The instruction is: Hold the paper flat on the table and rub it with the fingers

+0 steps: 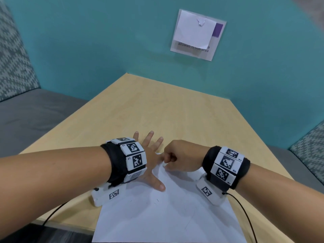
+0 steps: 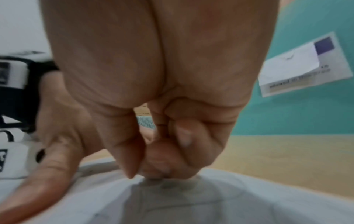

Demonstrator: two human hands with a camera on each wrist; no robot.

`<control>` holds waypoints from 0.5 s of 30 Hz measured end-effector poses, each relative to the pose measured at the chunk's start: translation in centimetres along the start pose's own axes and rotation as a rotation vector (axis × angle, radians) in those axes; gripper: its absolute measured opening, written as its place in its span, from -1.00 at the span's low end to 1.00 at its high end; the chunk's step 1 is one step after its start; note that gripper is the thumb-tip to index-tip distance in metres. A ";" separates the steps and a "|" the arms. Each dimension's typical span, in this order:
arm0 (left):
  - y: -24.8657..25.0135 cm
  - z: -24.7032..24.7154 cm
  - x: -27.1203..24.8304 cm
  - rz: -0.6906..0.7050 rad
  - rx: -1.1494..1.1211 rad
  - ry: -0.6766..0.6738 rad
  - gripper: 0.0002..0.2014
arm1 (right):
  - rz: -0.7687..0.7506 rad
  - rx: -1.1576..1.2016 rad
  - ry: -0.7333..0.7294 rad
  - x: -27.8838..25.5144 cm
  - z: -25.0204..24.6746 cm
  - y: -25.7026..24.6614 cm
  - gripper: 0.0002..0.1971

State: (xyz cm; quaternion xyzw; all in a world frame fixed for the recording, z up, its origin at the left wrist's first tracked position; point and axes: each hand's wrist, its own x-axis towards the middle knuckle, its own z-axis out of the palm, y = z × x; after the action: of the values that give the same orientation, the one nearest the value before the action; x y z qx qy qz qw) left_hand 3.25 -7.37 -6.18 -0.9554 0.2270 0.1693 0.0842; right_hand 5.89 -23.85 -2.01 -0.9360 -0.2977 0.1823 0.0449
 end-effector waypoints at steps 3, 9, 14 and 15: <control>-0.1 0.2 0.1 0.001 0.002 -0.001 0.14 | 0.042 -0.037 0.012 0.2 -0.7 0.2 -0.83; -0.1 -0.1 -0.1 0.000 -0.028 -0.014 0.09 | -0.027 0.002 -0.022 -0.1 0.1 -0.5 -0.87; -0.1 0.3 0.1 -0.009 -0.008 -0.004 0.13 | 0.024 0.008 0.027 0.1 -0.5 0.2 -0.82; 0.0 0.2 0.0 -0.009 -0.009 -0.007 0.11 | -0.001 0.008 0.006 -0.1 -0.1 -0.2 -0.82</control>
State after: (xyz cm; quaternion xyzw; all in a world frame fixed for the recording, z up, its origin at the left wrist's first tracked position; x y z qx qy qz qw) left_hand 3.21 -7.31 -6.37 -0.9561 0.2219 0.1733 0.0815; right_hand 5.76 -23.77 -1.81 -0.9362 -0.2974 0.1806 0.0498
